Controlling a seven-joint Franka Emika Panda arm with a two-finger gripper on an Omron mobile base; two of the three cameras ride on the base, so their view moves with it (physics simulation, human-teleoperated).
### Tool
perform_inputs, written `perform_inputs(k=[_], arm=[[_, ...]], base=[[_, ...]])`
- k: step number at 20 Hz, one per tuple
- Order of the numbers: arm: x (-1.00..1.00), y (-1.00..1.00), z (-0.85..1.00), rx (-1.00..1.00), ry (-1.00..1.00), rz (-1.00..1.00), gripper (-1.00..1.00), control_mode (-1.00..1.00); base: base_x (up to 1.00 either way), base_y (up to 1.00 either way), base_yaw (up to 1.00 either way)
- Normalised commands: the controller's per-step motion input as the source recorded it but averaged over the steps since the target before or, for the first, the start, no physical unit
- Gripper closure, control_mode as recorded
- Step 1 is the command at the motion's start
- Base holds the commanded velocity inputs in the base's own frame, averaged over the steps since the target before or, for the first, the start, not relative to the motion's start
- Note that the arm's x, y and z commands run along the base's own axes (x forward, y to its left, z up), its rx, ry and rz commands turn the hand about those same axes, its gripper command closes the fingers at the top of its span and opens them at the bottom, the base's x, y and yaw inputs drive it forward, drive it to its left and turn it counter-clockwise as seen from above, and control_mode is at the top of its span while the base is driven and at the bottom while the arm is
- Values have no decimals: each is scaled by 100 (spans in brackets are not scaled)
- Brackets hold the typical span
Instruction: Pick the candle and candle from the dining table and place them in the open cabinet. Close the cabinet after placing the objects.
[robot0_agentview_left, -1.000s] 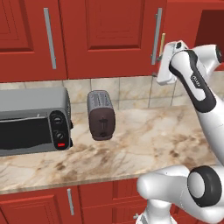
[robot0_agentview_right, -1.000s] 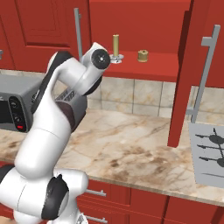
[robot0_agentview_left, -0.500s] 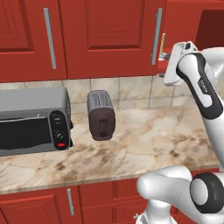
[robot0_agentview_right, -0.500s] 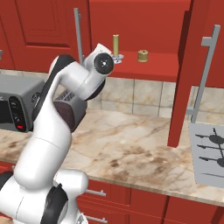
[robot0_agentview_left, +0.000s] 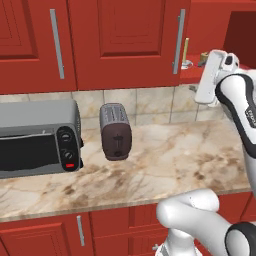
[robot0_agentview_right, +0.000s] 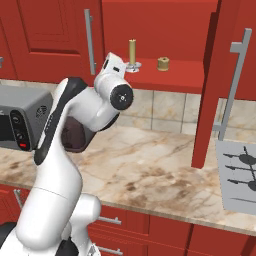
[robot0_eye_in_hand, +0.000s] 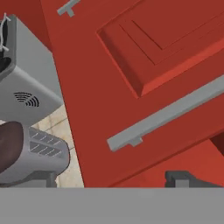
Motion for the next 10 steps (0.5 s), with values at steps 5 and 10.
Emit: perform_inputs(k=[5,10], arm=[[-30,-12,2,-1,-14,0,-100,-100],[-20,-15,0,0,-1,0,-100,-100]], base=[[0,0,0],[0,0,0]])
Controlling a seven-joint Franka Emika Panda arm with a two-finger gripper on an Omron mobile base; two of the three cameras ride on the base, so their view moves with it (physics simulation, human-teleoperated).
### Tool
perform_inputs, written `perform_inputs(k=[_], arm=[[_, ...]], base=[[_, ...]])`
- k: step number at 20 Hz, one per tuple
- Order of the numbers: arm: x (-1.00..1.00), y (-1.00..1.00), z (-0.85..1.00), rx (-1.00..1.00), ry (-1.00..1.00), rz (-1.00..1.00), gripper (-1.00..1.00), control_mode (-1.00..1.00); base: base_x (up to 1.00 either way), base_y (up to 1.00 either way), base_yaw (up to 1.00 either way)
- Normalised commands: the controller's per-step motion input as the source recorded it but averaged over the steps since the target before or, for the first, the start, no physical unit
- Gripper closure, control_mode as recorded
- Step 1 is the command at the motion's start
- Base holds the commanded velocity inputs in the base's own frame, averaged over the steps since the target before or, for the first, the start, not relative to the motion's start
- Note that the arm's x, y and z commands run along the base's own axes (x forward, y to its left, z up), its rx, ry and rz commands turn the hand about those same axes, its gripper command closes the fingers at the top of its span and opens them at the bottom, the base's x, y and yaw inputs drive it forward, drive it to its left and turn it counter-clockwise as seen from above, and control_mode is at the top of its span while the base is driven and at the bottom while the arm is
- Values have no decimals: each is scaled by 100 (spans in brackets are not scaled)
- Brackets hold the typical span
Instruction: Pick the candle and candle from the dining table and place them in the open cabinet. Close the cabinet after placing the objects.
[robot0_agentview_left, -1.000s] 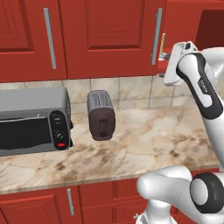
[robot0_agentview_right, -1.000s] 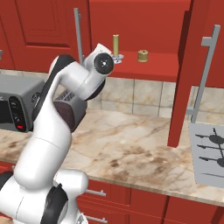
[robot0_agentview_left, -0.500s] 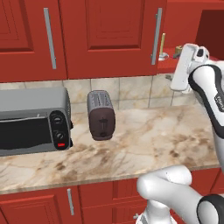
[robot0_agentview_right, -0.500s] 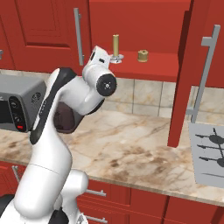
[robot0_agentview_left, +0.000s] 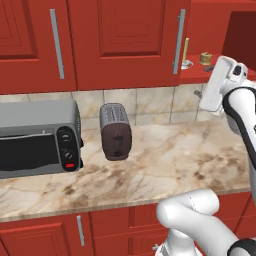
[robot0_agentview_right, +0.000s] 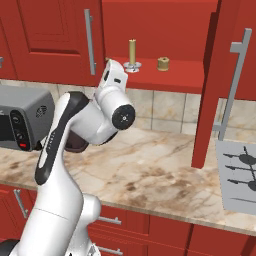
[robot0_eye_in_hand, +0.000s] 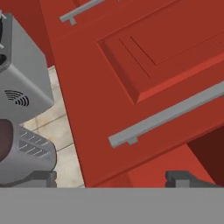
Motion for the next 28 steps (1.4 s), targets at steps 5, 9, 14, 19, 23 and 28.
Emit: perform_inputs(k=[5,9,14,19,23,28], arm=[[-21,-15,0,0,-1,0,-100,-100],[-25,-11,0,-1,-4,-4,-100,-100],[-26,-9,2,-3,-8,-7,-100,-100],[-21,-6,2,-1,-8,-6,-100,-100],[-23,-5,2,-1,-17,-3,-100,-100],[-26,-9,3,-2,-26,-1,-100,-100]], base=[[0,0,0],[0,0,0],[0,0,0],[0,0,0],[0,0,0],[0,0,0]])
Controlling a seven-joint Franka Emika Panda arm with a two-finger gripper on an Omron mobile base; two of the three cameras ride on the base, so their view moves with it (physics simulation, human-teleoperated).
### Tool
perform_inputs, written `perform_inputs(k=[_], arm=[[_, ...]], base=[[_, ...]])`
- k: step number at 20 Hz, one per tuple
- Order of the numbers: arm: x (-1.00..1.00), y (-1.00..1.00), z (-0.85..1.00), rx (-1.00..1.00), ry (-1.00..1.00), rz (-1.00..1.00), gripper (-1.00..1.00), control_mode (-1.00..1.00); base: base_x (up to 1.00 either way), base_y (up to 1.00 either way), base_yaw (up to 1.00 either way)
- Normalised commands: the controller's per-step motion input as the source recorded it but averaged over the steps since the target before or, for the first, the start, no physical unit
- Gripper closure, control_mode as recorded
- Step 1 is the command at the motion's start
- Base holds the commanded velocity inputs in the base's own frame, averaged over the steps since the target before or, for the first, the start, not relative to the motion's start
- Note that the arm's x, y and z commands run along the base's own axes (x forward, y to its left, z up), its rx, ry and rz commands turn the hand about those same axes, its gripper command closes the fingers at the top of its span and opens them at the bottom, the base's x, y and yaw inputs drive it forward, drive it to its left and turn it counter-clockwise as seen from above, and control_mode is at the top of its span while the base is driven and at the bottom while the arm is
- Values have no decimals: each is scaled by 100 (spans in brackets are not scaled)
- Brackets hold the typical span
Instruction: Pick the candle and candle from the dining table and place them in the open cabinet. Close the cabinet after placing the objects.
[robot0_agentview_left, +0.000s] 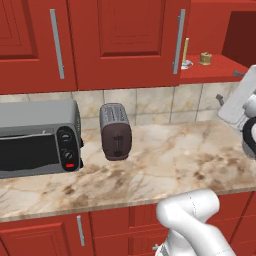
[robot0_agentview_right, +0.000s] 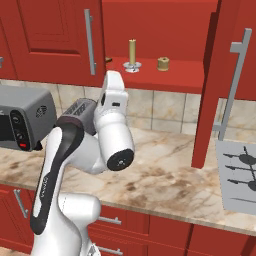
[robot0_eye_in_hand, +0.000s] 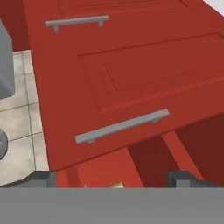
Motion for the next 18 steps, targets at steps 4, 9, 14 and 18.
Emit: perform_inputs(k=[4,9,14,18], arm=[[-23,-12,3,0,-21,0,-100,-100],[-18,-13,3,-4,-10,0,-100,-100],[-14,-12,1,-7,0,0,-100,-100],[-11,-6,0,-6,0,0,-100,-100]], base=[[0,0,0],[0,0,0],[0,0,0],[0,0,0]])
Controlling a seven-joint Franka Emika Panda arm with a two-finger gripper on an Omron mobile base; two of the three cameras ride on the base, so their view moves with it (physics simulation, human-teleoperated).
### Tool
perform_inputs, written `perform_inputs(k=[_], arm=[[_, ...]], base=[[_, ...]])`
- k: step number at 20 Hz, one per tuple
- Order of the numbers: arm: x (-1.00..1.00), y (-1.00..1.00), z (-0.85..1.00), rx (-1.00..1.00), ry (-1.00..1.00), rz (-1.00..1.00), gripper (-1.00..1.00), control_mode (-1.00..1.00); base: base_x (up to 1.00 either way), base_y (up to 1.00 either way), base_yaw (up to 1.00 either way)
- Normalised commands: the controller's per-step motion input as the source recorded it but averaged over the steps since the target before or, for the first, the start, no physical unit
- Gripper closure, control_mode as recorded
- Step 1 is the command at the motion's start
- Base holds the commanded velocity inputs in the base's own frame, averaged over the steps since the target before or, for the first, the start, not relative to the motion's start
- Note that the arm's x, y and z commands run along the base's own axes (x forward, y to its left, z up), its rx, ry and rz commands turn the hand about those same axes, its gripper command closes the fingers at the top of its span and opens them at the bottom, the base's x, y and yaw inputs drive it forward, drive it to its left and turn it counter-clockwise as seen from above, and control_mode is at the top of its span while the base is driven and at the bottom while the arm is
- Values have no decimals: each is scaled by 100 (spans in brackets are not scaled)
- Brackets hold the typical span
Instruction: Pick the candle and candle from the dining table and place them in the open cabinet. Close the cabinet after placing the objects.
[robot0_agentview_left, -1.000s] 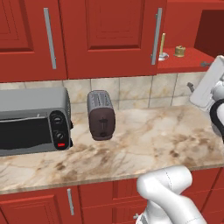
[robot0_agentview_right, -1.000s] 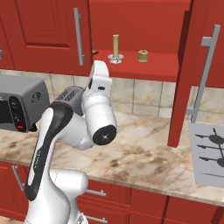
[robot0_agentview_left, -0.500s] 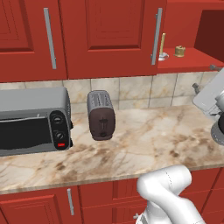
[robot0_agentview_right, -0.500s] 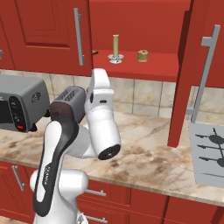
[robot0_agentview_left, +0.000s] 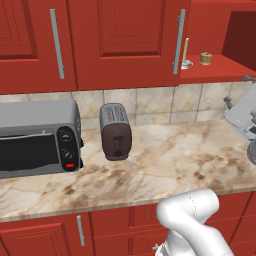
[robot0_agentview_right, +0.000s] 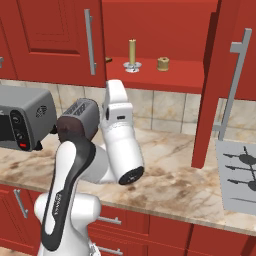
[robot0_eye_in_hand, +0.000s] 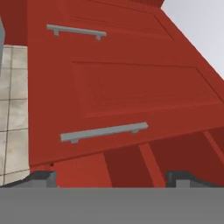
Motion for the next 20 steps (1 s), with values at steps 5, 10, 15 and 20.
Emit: perform_inputs(k=[5,10,15,20], arm=[[-12,-8,0,-4,0,0,-100,-100],[-10,-16,0,-1,0,0,-100,-100],[-6,-20,0,-1,0,0,-100,-100],[-14,-4,0,-4,4,-7,-100,-100]], base=[[0,0,0],[0,0,0],[0,0,0],[0,0,0]])
